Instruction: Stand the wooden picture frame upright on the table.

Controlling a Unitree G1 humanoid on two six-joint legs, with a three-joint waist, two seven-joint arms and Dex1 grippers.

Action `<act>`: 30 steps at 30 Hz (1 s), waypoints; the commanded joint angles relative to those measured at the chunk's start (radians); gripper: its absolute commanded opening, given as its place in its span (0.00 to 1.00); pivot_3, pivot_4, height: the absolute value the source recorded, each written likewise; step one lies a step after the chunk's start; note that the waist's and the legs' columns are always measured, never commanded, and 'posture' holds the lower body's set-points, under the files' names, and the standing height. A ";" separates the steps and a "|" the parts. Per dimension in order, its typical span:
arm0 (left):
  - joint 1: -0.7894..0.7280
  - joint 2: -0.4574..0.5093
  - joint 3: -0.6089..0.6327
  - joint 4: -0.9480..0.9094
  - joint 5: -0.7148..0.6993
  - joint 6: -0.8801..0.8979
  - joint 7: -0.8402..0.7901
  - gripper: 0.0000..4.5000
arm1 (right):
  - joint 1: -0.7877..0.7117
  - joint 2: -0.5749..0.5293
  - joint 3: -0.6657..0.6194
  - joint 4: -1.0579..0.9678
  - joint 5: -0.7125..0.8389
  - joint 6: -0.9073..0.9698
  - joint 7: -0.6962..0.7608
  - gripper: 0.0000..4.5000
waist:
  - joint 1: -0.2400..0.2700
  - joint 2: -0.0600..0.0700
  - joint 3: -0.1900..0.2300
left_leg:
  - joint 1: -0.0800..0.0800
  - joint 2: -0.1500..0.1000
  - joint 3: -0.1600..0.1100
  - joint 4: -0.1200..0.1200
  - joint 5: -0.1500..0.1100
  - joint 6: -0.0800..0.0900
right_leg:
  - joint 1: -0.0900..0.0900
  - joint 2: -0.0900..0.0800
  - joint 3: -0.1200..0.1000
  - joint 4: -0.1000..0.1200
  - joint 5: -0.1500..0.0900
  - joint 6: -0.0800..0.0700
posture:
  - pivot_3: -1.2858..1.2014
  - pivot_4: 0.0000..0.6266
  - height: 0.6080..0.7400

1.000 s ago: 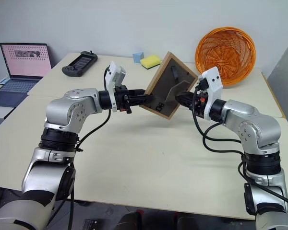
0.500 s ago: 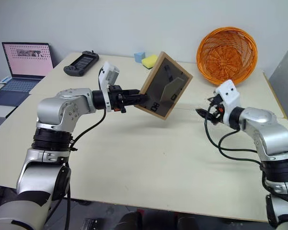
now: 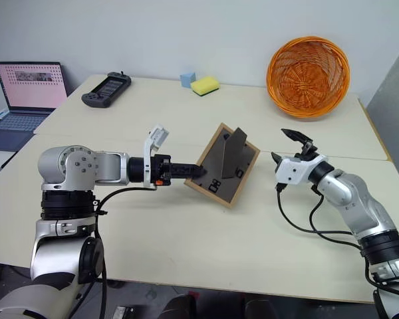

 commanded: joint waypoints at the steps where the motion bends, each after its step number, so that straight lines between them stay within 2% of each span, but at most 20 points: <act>1: -0.039 -0.002 0.067 -0.032 -0.091 0.006 0.058 0.29 | -0.040 0.017 -0.005 0.048 -0.066 -0.098 -0.097 0.82 | 0.000 0.000 0.000 | 0.001 0.000 0.000 0.000 0.000 0.000 | 0.000 0.000 0.000 0.000 0.000 0.000 | 0.52 0.24 1.00; 14: -0.090 -0.023 0.109 0.010 -0.251 0.006 0.217 0.29 | -0.035 0.078 0.016 0.089 -0.148 -0.168 -0.166 0.82 | 0.001 0.000 0.000 | 0.001 0.000 0.000 0.000 0.000 0.000 | 0.002 -0.001 0.000 0.000 0.000 0.000 | 0.52 0.24 1.00; 24: -0.058 -0.048 0.089 0.034 -0.435 0.006 0.371 0.29 | -0.093 0.161 0.013 0.049 -0.176 -0.161 -0.211 0.82 | -0.001 0.000 0.000 | 0.001 -0.001 0.000 0.001 0.000 0.000 | 0.002 -0.001 0.000 0.001 0.000 0.000 | 0.52 0.24 1.00; 30: -0.047 -0.038 0.087 0.038 -0.518 0.006 0.441 0.29 | -0.110 0.166 0.017 0.052 -0.200 -0.176 -0.226 0.82 | -0.001 0.000 0.000 | 0.002 -0.001 -0.001 0.001 0.000 0.000 | 0.003 -0.001 0.000 0.001 0.000 0.000 | 0.52 0.24 1.00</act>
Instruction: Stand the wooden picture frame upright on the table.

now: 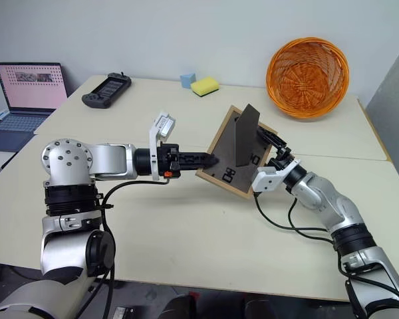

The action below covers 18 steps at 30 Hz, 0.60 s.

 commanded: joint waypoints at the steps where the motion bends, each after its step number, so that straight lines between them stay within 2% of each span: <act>1: -0.002 0.007 0.018 -0.003 -0.084 0.004 0.046 0.29 | -0.038 0.001 -0.019 -0.043 -0.007 -0.021 -0.040 0.82 | 0.000 0.000 0.000 | 0.000 0.000 0.000 0.000 0.000 0.000 | 0.000 0.000 0.000 0.000 0.000 0.000 | 0.52 0.24 1.00; 9: 0.010 0.021 0.016 -0.002 -0.151 0.004 0.103 0.29 | -0.047 -0.017 -0.023 -0.007 -0.021 -0.043 -0.066 0.82 | 0.000 0.000 0.000 | 0.000 0.000 0.000 0.000 0.000 0.000 | 0.000 0.000 0.000 0.000 0.000 0.000 | 0.52 0.24 1.00; 15: 0.012 0.032 0.013 0.008 -0.189 0.004 0.129 0.29 | -0.039 -0.037 -0.023 0.007 -0.029 -0.064 -0.080 0.57 | -0.001 0.000 0.000 | 0.000 0.000 0.000 0.000 0.000 0.000 | 0.000 0.000 0.000 0.000 0.000 0.000 | 0.52 0.24 1.00; 18: 0.013 0.040 0.005 0.015 -0.204 0.004 0.134 0.29 | -0.032 -0.047 -0.022 0.007 -0.030 -0.074 -0.090 0.52 | -0.002 0.000 0.000 | 0.000 0.000 0.000 0.000 0.000 0.000 | 0.001 0.000 0.000 0.000 0.000 0.000 | 0.52 0.24 1.00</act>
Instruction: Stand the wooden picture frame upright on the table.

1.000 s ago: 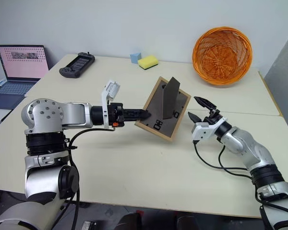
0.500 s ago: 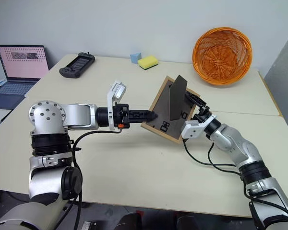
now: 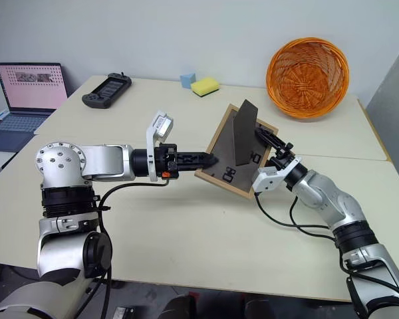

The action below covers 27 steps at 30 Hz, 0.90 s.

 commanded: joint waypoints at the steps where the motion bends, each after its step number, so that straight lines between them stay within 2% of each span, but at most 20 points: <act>1: -0.006 0.023 -0.005 -0.012 -0.027 0.004 0.018 0.29 | -0.011 -0.026 -0.021 -0.016 -0.008 -0.013 -0.018 0.51 | 0.000 0.000 0.000 | 0.000 0.000 0.000 0.000 0.000 0.000 | 0.000 0.000 0.000 0.000 0.000 0.000 | 0.52 0.24 1.00; 11: -0.005 0.072 -0.043 0.018 -0.066 0.004 0.001 0.29 | 0.043 -0.090 -0.032 -0.040 -0.013 -0.076 -0.044 0.47 | -0.001 0.000 0.000 | 0.000 -0.001 -0.001 0.000 0.000 0.000 | 0.001 0.000 0.000 0.000 0.000 0.000 | 0.52 0.24 1.00; 27: 0.018 0.119 -0.089 0.009 -0.129 0.004 0.002 0.29 | 0.066 -0.155 -0.014 -0.037 -0.058 -0.244 -0.059 0.47 | -0.004 0.000 0.000 | 0.001 -0.001 -0.001 0.000 0.000 0.000 | 0.002 0.000 0.000 0.000 0.000 0.000 | 0.52 0.24 1.00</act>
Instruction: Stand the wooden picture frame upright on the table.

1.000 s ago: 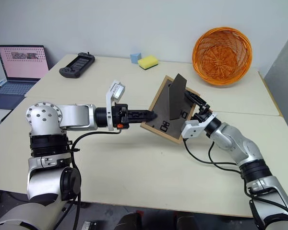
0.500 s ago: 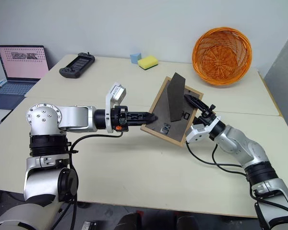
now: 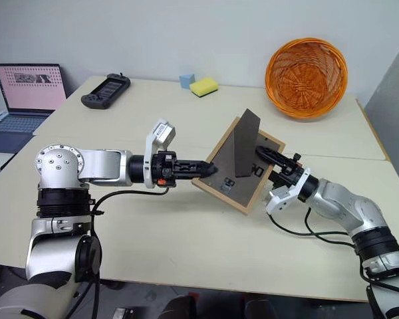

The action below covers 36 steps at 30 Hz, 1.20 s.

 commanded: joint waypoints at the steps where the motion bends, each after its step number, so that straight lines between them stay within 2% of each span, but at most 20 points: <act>1: -0.006 0.041 0.020 -0.030 0.003 0.003 0.026 0.29 | -0.006 -0.028 -0.015 0.005 -0.003 -0.031 -0.005 0.47 | 0.000 0.000 0.000 | 0.000 0.000 0.000 0.000 0.000 0.000 | 0.000 0.000 0.000 0.000 0.000 0.000 | 0.52 0.24 1.00; 8: -0.006 0.044 0.015 -0.032 -0.007 0.003 0.029 0.29 | -0.030 -0.022 -0.013 0.030 -0.013 -0.046 -0.005 0.47 | 0.000 0.000 0.000 | 0.000 0.000 0.000 0.000 0.000 0.000 | 0.000 0.000 0.000 0.000 0.000 0.000 | 0.52 0.24 1.00; 9: -0.006 0.044 0.015 -0.032 -0.007 0.003 0.028 0.29 | -0.031 -0.022 -0.013 0.031 -0.016 -0.049 -0.007 0.41 | 0.000 0.000 0.000 | 0.000 0.000 0.000 0.000 0.000 0.000 | 0.000 0.000 0.000 0.000 0.000 0.000 | 0.52 0.24 1.00; 12: -0.007 0.043 0.015 -0.032 -0.011 0.003 0.032 0.29 | -0.031 -0.023 -0.015 0.034 -0.017 -0.057 -0.008 0.36 | 0.000 0.000 0.000 | 0.000 0.000 0.000 0.000 0.000 0.000 | 0.000 0.000 0.000 0.000 0.000 0.000 | 0.52 0.24 1.00; 36: -0.011 0.035 0.037 -0.033 -0.034 -0.003 0.042 0.29 | -0.030 -0.002 -0.022 0.030 -0.009 -0.041 -0.014 0.35 | 0.000 0.000 0.000 | 0.000 0.000 0.000 0.000 0.000 0.000 | 0.000 0.000 0.000 0.000 0.000 0.000 | 0.52 0.24 1.00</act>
